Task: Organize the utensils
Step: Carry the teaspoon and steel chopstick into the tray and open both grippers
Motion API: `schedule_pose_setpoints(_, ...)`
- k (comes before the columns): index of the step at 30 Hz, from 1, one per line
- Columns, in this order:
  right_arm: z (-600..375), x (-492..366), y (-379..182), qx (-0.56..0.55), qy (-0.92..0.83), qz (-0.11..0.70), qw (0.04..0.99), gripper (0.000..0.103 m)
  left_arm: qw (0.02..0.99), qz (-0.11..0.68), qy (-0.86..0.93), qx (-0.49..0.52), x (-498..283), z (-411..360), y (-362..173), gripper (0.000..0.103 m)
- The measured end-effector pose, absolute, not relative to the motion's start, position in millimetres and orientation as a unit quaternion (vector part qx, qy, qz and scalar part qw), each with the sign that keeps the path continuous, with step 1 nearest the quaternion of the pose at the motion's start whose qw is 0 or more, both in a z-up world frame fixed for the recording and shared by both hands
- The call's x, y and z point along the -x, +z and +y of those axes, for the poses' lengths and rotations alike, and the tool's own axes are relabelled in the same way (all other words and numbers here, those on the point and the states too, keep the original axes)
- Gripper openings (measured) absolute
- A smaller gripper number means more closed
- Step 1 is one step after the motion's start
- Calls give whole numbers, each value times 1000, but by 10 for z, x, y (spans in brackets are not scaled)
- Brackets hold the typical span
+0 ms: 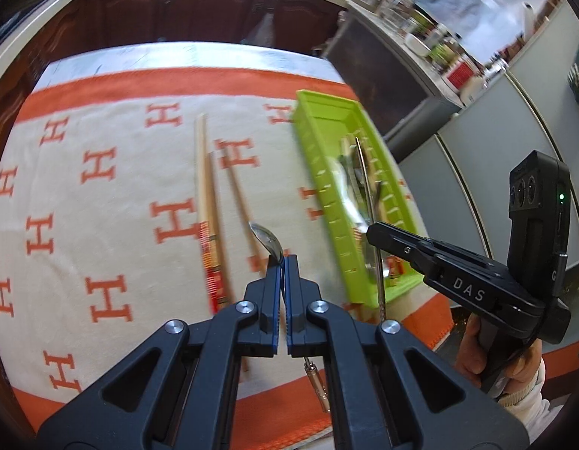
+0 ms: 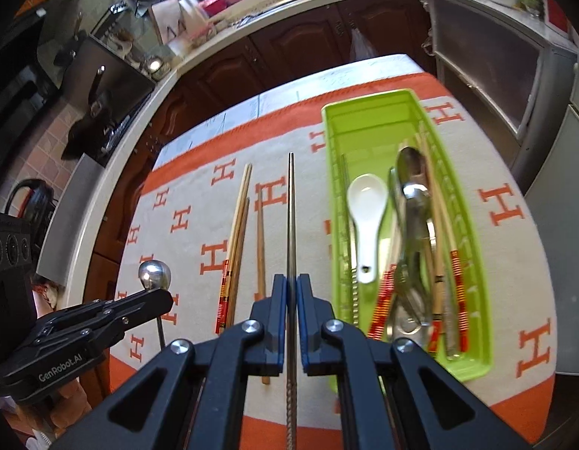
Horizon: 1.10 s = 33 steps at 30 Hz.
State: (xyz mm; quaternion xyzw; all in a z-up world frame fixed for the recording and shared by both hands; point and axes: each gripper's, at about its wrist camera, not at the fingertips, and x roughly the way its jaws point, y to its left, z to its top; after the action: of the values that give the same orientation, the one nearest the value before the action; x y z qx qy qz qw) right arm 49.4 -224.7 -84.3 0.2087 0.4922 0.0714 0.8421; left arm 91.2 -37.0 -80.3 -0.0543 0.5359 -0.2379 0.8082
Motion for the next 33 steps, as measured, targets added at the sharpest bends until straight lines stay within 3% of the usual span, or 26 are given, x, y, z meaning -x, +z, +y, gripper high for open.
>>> schedule_pose_setpoints(13, -3003, -792, -879, -210, 16, 480, 851, 5, 810, 519, -271, -10, -1149, -1556, -413, 0)
schedule_pose_setpoints(25, -3111, -1147, -1252, -200, 16, 505, 840, 6, 797, 556, -234, -45, -1687, -2008, -1100, 0)
schedule_pose_setpoints(33, -3120, -1139, -1263, -218, 17, 505, 835, 7, 802, 553, -218, -54, -1733, -1994, -1196, 0)
